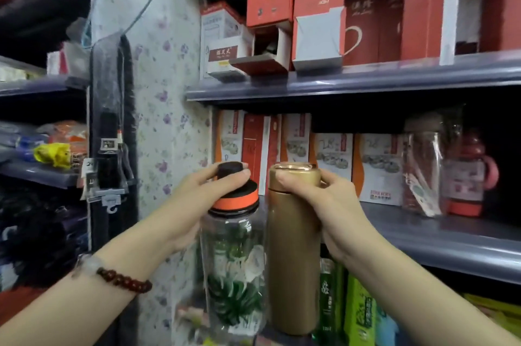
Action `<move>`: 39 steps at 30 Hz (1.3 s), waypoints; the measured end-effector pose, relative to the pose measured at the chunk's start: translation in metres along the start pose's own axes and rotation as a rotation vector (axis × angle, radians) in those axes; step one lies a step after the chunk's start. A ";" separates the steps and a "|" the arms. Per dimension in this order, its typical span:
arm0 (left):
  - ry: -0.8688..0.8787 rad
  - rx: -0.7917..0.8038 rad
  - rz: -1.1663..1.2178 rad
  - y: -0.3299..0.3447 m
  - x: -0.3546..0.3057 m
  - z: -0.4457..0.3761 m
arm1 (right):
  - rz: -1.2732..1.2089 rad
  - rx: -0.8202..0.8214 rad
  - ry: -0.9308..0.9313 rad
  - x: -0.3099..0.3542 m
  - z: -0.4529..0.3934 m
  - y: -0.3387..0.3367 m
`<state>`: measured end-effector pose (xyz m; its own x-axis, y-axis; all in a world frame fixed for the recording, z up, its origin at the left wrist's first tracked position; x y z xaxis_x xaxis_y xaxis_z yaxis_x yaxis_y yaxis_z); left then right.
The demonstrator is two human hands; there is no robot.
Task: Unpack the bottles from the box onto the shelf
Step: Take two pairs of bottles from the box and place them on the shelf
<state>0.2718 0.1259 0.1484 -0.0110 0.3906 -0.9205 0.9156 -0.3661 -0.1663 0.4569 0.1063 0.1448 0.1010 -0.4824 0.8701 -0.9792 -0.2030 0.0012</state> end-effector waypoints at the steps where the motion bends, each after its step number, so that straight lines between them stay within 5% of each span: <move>1: 0.031 0.010 -0.015 0.002 -0.009 -0.006 | 0.012 -0.015 -0.030 0.009 -0.003 -0.003; 16: 0.667 -0.028 -0.190 0.005 -0.089 -0.078 | 0.421 -0.359 -0.554 0.087 -0.036 -0.024; 32: 0.546 0.186 -0.206 0.043 -0.039 -0.165 | 0.315 -0.661 -0.395 0.036 -0.061 -0.107; 39: 0.486 -0.213 -0.272 0.035 -0.025 -0.166 | 0.411 -0.605 -0.351 0.032 -0.073 -0.101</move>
<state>0.3708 0.2438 0.2249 -0.1175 0.8069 -0.5788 0.9667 -0.0404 -0.2527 0.5459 0.1736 0.2090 -0.3366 -0.6779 0.6536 -0.8655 0.4962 0.0689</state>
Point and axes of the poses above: each hand's wrist, its own z-axis away from the middle knuckle, its own y-axis out of the palm, x = y × z, the point moved 5 cm from there along -z, towards the middle knuckle, and after that the axes turned 15 degrees about x, right-handed, at the moved point
